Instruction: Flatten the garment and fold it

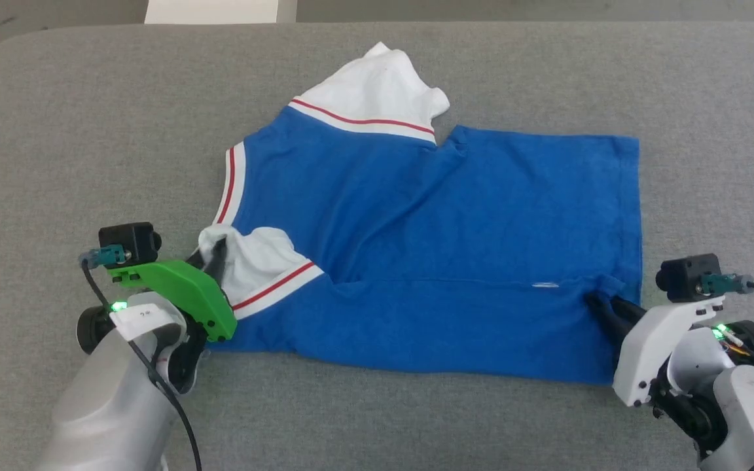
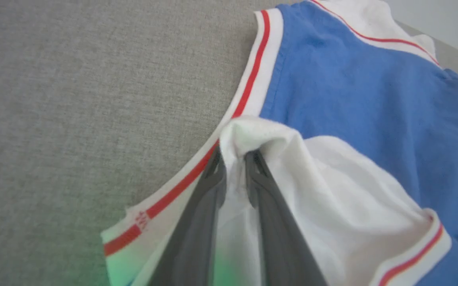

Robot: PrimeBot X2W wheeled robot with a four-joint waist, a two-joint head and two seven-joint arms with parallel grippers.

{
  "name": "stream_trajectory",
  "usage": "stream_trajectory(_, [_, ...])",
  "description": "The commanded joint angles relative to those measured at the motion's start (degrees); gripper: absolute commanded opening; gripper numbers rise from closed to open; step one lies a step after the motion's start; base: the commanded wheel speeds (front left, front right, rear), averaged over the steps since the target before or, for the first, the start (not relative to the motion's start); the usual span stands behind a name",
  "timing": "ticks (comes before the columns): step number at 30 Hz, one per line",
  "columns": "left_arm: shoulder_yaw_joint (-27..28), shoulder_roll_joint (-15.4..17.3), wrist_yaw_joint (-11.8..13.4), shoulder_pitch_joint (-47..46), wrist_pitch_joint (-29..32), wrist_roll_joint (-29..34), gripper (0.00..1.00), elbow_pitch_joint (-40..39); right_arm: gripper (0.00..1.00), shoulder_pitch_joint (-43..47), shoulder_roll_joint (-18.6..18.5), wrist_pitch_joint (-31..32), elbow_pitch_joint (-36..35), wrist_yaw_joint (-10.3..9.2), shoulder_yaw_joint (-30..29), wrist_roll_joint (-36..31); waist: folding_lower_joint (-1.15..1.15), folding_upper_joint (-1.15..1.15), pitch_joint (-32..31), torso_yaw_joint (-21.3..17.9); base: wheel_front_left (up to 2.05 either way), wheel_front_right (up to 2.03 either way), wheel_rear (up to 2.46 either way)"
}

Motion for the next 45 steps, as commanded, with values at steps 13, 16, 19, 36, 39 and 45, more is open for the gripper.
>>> stream_trajectory(13, [2.78,7.53,-2.27,0.13,1.86,-2.50,1.00,-0.75,1.00,5.27,1.95,-14.24,-6.92,-0.12,-3.15,-7.03,0.00,0.68,-6.69,-1.86,0.00,0.00,0.00])
stream_trajectory(16, [3.03,12.42,-2.14,1.78,7.72,-3.50,1.00,-5.72,1.00,6.83,3.60,-16.09,-11.68,-0.12,-5.30,-10.26,0.00,0.68,-7.66,-2.90,0.00,0.00,0.00])
stream_trajectory(19, [3.57,16.25,-1.73,3.60,12.74,-4.95,1.00,-9.46,1.00,8.11,4.38,-16.33,-14.89,-0.12,-5.79,-12.21,0.00,0.68,-7.89,-3.96,0.00,0.00,0.00])
stream_trajectory(36, [3.43,26.29,5.12,20.81,34.21,-15.53,1.00,-25.67,1.00,12.28,8.17,-15.80,-24.02,-0.12,-5.19,-15.02,0.00,0.68,-6.17,-10.08,0.00,0.00,0.00])
stream_trajectory(39, [2.77,26.03,5.88,21.52,35.26,-15.72,1.00,-25.05,1.00,11.80,8.19,-15.80,-23.77,-0.12,-4.57,-14.70,0.00,0.68,-5.23,-11.03,0.00,0.00,0.00])
stream_trajectory(45, [1.28,23.42,5.41,21.32,34.81,-15.59,1.00,-22.68,1.00,11.34,7.83,-15.72,-23.20,-0.12,-4.61,-13.84,0.00,0.68,-3.61,-12.20,0.00,0.00,0.00])
